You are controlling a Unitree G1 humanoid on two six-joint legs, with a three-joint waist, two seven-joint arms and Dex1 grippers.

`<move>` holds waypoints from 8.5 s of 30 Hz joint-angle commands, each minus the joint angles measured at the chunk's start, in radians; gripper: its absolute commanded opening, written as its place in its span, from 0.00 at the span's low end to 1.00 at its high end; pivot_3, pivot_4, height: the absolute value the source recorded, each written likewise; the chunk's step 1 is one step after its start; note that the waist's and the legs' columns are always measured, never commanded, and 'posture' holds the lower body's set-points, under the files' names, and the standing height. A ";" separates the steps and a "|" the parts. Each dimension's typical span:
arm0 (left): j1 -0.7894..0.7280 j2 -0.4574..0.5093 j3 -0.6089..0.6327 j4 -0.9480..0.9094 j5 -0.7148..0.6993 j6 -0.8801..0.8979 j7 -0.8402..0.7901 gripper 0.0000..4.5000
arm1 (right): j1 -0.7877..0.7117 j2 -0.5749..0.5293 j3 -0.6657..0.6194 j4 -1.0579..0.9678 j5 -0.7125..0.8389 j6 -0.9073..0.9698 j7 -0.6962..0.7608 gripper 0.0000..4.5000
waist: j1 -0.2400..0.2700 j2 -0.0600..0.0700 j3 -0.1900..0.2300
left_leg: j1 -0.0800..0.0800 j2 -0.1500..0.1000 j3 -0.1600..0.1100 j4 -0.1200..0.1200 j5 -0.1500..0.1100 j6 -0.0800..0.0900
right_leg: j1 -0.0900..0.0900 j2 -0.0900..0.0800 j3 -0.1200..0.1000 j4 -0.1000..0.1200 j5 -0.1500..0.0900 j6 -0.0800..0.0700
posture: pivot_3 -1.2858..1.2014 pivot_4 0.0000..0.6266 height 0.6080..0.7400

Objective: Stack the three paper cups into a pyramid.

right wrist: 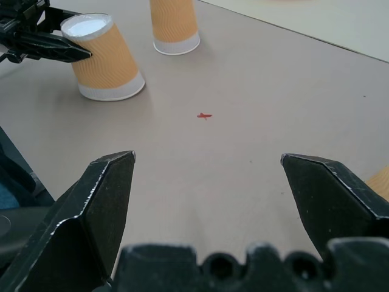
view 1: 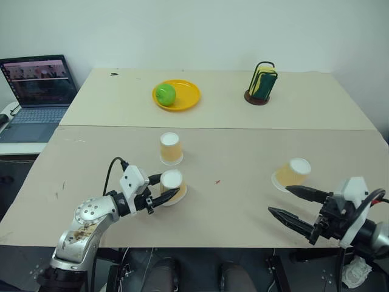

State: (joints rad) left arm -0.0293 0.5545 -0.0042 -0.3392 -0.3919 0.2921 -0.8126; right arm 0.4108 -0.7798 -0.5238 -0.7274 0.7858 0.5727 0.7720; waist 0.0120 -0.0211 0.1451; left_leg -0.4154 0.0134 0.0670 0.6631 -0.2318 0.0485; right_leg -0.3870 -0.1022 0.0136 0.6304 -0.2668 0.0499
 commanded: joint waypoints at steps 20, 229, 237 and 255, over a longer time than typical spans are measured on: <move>-0.442 -0.203 -0.219 0.330 0.085 -0.157 -0.142 0.47 | 0.028 0.025 -0.015 -0.065 0.005 -0.002 -0.054 1.00 | 0.009 0.000 0.000 | -0.002 0.000 -0.001 0.007 0.000 0.001 | 0.001 0.005 0.001 0.001 0.001 0.002 | 0.52 0.24 0.96; -0.517 -0.219 -0.289 0.432 0.086 -0.008 -0.328 0.53 | 0.076 -0.019 -0.068 -0.159 0.054 -0.002 -0.062 1.00 | 0.001 0.001 -0.001 | -0.008 0.000 -0.003 0.017 -0.002 0.004 | 0.000 0.006 0.001 0.001 0.005 0.006 | 0.52 0.24 0.96; -0.519 -0.219 -0.292 0.441 0.092 -0.016 -0.333 0.53 | 0.077 -0.021 -0.076 -0.164 0.066 0.002 -0.074 1.00 | 0.001 0.001 -0.001 | -0.008 0.000 -0.003 0.017 -0.002 0.004 | 0.000 0.006 0.001 0.001 0.005 0.006 | 0.52 0.24 0.96; -0.495 -0.185 -0.279 0.389 0.088 0.014 -0.341 0.99 | 0.052 -0.036 -0.064 -0.140 0.067 0.005 -0.069 1.00 | 0.001 0.001 -0.001 | -0.008 0.000 -0.003 0.017 -0.002 0.004 | 0.000 0.006 0.001 0.001 0.005 0.006 | 0.52 0.24 0.96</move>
State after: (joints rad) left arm -0.5285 0.3614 -0.2964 0.0964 -0.2927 0.3058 -1.1473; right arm 0.4739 -0.8061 -0.5672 -0.8606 0.8388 0.5738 0.6973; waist 0.0126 -0.0202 0.1438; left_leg -0.4236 0.0139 0.0640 0.6799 -0.2339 0.0524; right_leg -0.3873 -0.0958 0.0148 0.6310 -0.2617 0.0557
